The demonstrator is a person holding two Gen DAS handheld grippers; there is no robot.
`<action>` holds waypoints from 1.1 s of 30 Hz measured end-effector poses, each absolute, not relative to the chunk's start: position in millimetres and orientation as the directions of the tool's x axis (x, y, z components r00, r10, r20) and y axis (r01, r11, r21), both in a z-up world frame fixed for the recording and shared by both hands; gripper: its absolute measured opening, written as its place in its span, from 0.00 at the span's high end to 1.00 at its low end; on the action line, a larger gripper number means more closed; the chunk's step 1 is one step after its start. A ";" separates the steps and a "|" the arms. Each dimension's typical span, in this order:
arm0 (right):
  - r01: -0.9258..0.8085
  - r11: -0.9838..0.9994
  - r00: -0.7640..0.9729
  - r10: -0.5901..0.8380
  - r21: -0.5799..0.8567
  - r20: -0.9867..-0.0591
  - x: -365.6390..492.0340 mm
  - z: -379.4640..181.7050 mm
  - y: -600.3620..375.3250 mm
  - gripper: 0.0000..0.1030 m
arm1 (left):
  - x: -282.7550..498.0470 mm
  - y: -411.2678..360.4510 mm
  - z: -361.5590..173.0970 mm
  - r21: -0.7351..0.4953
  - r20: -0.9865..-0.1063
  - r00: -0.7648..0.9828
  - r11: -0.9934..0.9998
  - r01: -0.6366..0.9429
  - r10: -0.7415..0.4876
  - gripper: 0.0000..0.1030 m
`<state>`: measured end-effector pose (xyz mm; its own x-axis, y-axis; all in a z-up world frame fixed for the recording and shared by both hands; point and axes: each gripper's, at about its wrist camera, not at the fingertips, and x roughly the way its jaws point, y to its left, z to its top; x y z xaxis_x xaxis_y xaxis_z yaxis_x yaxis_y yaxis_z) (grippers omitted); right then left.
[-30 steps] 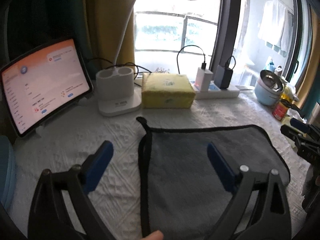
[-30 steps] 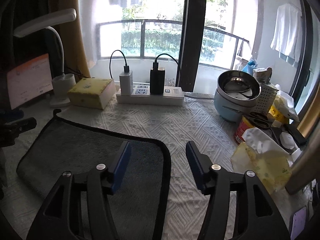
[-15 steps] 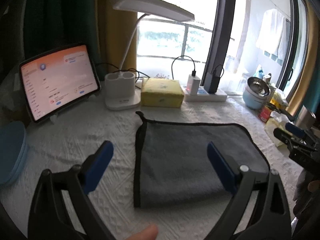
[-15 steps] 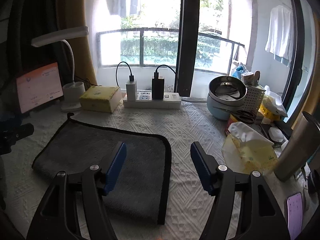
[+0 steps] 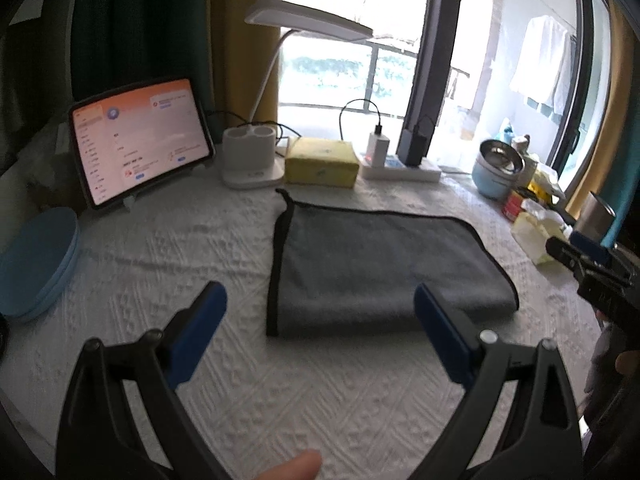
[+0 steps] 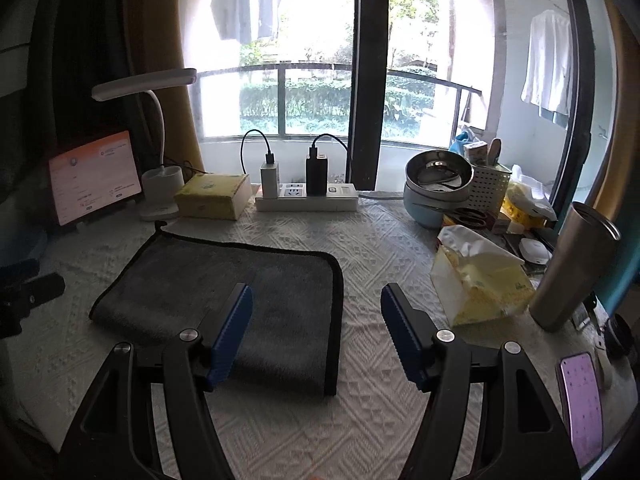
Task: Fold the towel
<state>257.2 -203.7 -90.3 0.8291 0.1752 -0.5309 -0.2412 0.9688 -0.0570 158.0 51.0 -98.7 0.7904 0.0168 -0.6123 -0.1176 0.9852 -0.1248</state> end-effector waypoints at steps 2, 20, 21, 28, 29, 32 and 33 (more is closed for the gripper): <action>-0.241 0.969 0.829 0.178 -0.051 -0.530 249.8 -89.8 -204.2 0.32 | 152.7 50.0 -97.5 -0.123 -0.613 0.790 0.986 -0.114 0.015 0.07; -0.264 0.963 0.881 0.217 -0.057 -0.421 173.9 -50.3 -203.4 0.32 | 95.7 33.0 -61.9 -0.061 -0.494 0.867 0.992 -0.107 0.063 0.07; -0.263 0.963 0.888 0.217 -0.061 -0.405 168.9 -45.4 -203.4 0.32 | 92.5 30.9 -56.8 -0.052 -0.479 0.875 0.992 -0.111 0.073 0.07; -0.265 0.961 0.925 0.233 -0.073 -0.300 136.4 -12.7 -206.8 0.32 | 65.4 26.5 -21.6 -0.038 -0.342 0.934 0.992 -0.119 0.099 0.07; -0.269 0.960 0.927 0.237 -0.074 -0.290 133.6 -10.5 -207.4 0.32 | 62.4 25.8 -17.2 -0.031 -0.326 0.939 0.992 -0.121 0.104 0.07; -0.272 0.959 0.933 0.242 -0.082 -0.266 125.2 -3.4 -208.4 0.32 | 53.7 22.9 -6.5 -0.007 -0.279 0.952 0.991 -0.131 0.123 0.07; -0.273 0.959 0.935 0.244 -0.081 -0.258 123.0 -1.3 -208.9 0.32 | 50.8 21.8 -3.2 -0.005 -0.262 0.957 0.992 -0.126 0.120 0.07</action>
<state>123.0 -208.9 -1.3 0.9347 0.2443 -0.2580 -0.2728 0.9587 -0.0808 50.8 21.8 -3.2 0.9574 0.1205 -0.2625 -0.1262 0.9920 -0.0051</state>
